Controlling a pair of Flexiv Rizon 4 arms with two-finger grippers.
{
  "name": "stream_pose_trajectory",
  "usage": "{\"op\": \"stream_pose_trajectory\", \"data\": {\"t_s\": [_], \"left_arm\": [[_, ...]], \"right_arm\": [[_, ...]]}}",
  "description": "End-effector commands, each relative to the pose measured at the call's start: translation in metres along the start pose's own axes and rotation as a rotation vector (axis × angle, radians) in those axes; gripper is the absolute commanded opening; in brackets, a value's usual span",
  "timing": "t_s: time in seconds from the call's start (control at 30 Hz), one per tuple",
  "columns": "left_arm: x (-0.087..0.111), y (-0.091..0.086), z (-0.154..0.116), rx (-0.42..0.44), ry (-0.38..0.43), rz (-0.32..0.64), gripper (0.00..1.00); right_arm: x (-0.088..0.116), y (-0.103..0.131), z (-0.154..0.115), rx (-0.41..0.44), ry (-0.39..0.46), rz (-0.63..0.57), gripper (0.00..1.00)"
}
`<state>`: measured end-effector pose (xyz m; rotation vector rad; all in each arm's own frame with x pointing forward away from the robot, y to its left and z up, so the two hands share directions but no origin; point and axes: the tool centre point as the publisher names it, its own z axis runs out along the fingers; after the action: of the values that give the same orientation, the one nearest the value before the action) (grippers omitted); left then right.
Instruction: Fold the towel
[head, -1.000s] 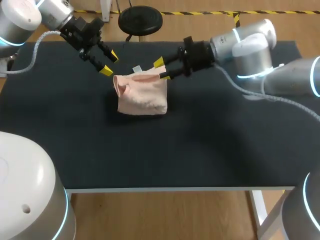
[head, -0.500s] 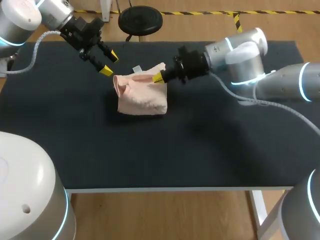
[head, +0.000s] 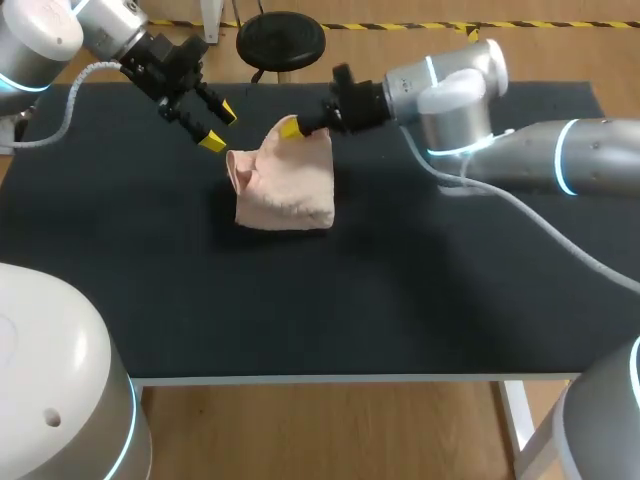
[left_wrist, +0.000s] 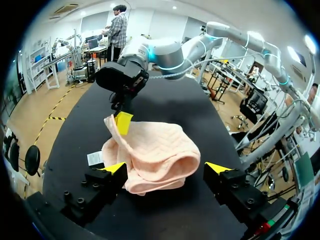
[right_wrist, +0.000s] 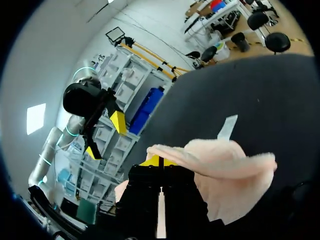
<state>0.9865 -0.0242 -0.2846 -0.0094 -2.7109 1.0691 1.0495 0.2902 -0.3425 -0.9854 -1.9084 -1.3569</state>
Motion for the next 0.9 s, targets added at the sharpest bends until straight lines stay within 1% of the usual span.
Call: {"op": "stream_pose_trajectory", "data": {"t_s": [0.03, 0.13, 0.23, 0.27, 0.37, 0.43, 0.5, 0.6, 0.63, 0.7, 0.77, 0.87, 0.9], "left_arm": [[0.000, 0.001, 0.000, 0.002, -0.001, 0.001, 1.00], [0.000, 0.001, 0.000, 0.002, -0.001, 0.001, 1.00], [0.000, 0.001, 0.000, 0.002, -0.001, 0.001, 1.00], [0.000, 0.001, 0.000, 0.002, -0.001, 0.001, 1.00], [0.000, 0.001, 0.000, 0.002, -0.001, 0.001, 1.00], [0.000, 0.001, 0.000, 0.002, -0.001, 0.001, 1.00], [0.000, 0.001, 0.000, 0.002, -0.001, 0.001, 1.00], [0.000, 0.001, 0.000, 0.002, -0.001, 0.001, 1.00], [0.000, 0.001, 0.000, 0.002, -0.001, 0.001, 1.00], [0.000, 0.001, 0.000, 0.002, -0.001, 0.001, 1.00], [0.000, 0.001, 0.000, 0.002, -0.001, 0.001, 1.00], [0.000, 0.001, 0.000, 0.002, -0.001, 0.001, 1.00], [0.000, 0.001, 0.000, 0.002, -0.001, 0.001, 1.00]], "right_arm": [[-0.005, 0.007, 0.013, -0.039, 0.010, -0.034, 0.00], [0.002, 0.005, 0.008, -0.056, 0.030, -0.088, 0.00], [0.005, 0.000, 0.004, -0.045, 0.014, -0.126, 0.00], [0.005, -0.001, 0.004, -0.036, 0.015, -0.123, 0.00], [0.004, -0.003, 0.003, -0.046, 0.000, -0.122, 0.00], [-0.001, -0.001, 0.003, -0.057, -0.019, -0.135, 0.00], [-0.010, 0.006, 0.009, -0.051, -0.034, -0.156, 0.00], [-0.022, 0.016, 0.025, -0.056, -0.036, -0.185, 0.00], [-0.025, 0.019, 0.032, -0.053, -0.027, -0.210, 0.00], [-0.024, 0.022, 0.039, -0.060, -0.018, -0.241, 0.00], [-0.023, 0.025, 0.046, -0.064, -0.003, -0.236, 0.00], [-0.026, 0.026, 0.050, -0.069, 0.001, -0.246, 0.00], [-0.026, 0.026, 0.050, -0.088, 0.012, -0.256, 0.00]]}}
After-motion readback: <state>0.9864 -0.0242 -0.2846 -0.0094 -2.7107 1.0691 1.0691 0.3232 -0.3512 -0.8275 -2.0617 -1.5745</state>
